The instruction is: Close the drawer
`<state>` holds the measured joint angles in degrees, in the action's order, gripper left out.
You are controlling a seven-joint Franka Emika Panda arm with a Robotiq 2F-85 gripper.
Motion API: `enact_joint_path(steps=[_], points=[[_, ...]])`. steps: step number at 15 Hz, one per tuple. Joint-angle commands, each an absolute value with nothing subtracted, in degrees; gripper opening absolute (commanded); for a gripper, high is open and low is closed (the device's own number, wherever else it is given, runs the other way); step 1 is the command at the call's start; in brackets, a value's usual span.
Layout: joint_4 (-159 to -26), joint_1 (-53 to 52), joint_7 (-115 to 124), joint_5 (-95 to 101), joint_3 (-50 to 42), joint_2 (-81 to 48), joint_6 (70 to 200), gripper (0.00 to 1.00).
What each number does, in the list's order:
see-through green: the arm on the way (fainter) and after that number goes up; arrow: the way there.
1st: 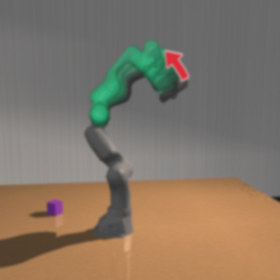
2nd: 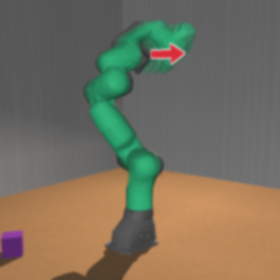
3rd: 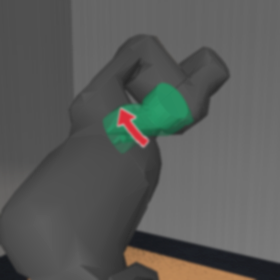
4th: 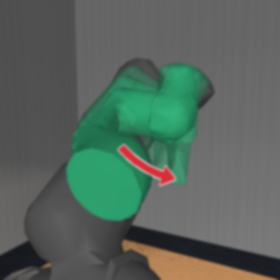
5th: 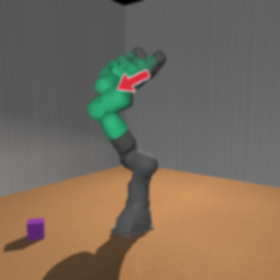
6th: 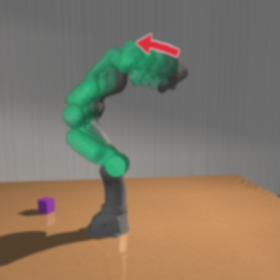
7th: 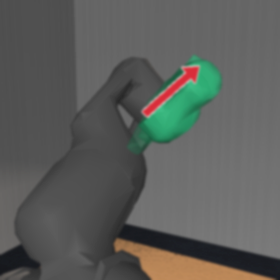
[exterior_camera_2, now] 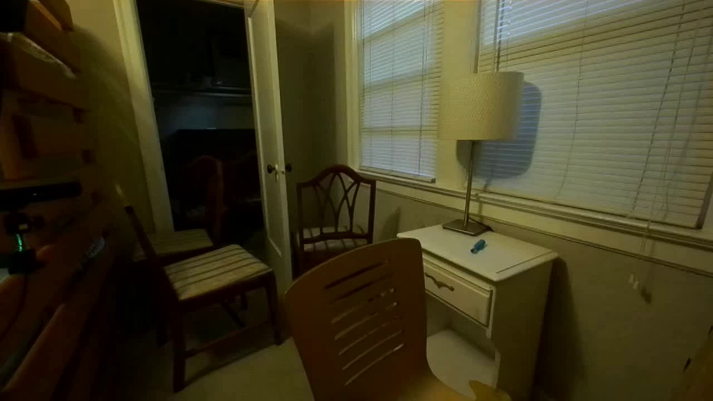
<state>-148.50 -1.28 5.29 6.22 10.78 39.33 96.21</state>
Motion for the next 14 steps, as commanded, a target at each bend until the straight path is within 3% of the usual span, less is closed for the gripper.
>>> enact_joint_path(steps=[1, 8, 14], points=[[-148.41, -2.74, 6.04, 6.86, 9.56, 39.12, 96.04, 1.0], [-148.38, -1.39, 8.13, 7.27, 9.55, 37.54, 96.31, 1.0], [-154.34, 0.76, 8.56, 7.59, 4.96, 33.76, 115.26, 1.0]])
